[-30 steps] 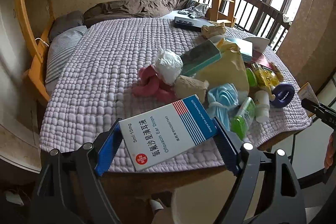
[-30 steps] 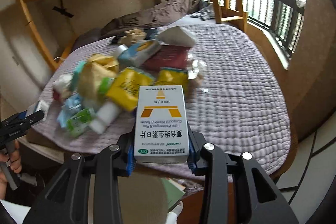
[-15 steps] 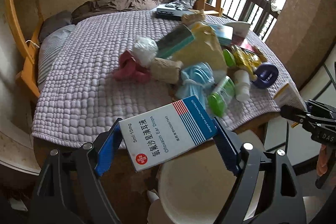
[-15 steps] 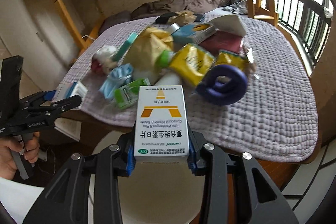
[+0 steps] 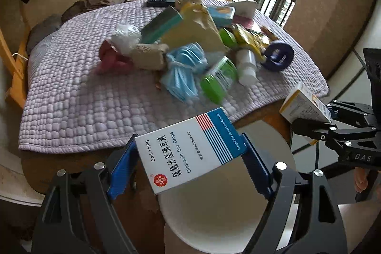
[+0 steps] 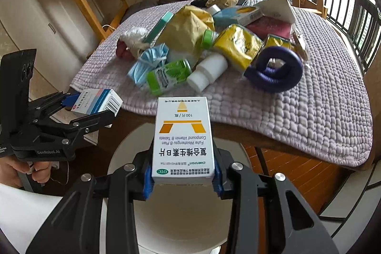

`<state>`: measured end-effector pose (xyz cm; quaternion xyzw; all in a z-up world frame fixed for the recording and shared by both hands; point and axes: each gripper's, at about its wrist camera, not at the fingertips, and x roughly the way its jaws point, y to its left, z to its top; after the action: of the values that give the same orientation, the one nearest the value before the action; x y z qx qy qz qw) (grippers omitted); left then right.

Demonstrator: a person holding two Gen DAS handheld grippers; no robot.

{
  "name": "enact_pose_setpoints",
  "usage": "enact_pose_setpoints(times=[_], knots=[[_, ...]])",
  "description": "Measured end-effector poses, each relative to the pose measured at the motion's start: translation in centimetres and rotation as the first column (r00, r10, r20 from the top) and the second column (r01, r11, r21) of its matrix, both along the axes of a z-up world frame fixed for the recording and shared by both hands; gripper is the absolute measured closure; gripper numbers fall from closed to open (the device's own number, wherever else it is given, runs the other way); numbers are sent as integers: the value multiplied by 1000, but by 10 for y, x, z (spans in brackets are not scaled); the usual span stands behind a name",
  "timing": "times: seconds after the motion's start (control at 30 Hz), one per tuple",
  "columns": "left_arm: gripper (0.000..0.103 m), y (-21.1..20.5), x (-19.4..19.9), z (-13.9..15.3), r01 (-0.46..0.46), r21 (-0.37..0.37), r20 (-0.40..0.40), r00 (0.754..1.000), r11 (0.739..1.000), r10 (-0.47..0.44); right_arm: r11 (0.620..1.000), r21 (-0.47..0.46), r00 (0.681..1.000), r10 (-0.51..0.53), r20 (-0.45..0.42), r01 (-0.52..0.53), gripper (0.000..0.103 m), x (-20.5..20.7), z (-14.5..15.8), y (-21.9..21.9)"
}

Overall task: Collect trash
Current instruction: 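Carry both held medicine boxes off the bed over the white bin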

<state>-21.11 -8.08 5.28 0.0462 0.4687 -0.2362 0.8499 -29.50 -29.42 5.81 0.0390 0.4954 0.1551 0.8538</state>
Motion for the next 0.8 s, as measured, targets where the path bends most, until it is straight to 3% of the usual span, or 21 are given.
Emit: enact_pose_setpoints(times=[0.4, 0.8], knots=[[19, -24, -15, -13, 84, 21, -43, 996, 996, -83, 1000, 1, 998, 25, -58, -25, 66, -14, -14, 2], [19, -32, -19, -29, 79, 46, -67, 995, 996, -76, 1000, 16, 995, 10, -103, -8, 66, -19, -32, 0]])
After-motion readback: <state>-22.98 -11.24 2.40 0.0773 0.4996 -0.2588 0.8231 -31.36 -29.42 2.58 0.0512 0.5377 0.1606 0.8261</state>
